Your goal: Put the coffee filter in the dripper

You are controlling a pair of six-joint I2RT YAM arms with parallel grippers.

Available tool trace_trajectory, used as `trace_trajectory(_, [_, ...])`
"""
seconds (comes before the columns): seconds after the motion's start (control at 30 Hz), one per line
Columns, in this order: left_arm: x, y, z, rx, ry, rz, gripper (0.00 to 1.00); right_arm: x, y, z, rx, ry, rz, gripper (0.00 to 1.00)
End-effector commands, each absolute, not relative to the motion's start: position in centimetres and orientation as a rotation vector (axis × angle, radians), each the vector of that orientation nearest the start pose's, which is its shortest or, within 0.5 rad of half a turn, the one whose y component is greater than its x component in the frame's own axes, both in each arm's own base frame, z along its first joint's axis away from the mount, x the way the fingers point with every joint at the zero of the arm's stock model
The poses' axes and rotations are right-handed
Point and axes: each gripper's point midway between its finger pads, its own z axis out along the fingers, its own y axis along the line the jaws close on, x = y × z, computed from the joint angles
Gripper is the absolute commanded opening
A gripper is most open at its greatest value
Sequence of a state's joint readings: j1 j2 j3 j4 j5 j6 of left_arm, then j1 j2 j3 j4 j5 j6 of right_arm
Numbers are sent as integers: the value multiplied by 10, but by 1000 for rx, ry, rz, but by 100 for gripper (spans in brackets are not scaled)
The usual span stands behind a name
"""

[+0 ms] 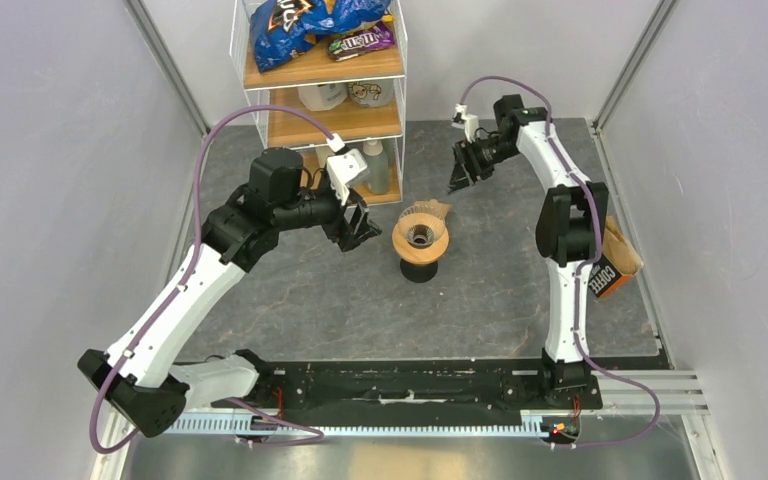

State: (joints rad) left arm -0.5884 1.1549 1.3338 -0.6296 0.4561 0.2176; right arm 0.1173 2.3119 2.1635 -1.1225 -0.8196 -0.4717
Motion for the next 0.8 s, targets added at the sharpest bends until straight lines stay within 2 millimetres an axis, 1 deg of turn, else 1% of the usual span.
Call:
trace_trajectory(0.0, [238,-246,315,1061,1759,-732,80,444,203,120,-1033,2315,1083,75])
trace_trajectory(0.2, [237,-247,313,1064,1759,-741,80,436,217,104,-1090,2332,1090,75])
trace_trajectory(0.3, [237,-247,313,1066,1759,-738,80,429,221,99,-1128,2338,1102,69])
trace_trajectory(0.37, [238,-247,313,1070,1756,-737,80,421,224,97,-1159,2345,1122,63])
trace_trajectory(0.43, [238,-248,312,1072,1755,-737,80,414,225,94,-1177,2360,1134,55])
trace_trajectory(0.53, [238,-248,312,1073,1752,-741,80,411,224,94,-1189,2371,1124,37])
trace_trajectory(0.63, [237,-249,311,1073,1757,-748,80,415,216,102,-1184,2368,1078,15])
trace_trajectory(0.67, [237,-249,312,1073,1753,-750,80,418,214,109,-1173,2361,1063,6])
trace_trajectory(0.7, [236,-249,313,1072,1753,-750,80,419,210,115,-1168,2355,1047,0])
trace_trajectory(0.77, [236,-248,315,1067,1749,-749,80,422,203,133,-1162,2340,1003,0])
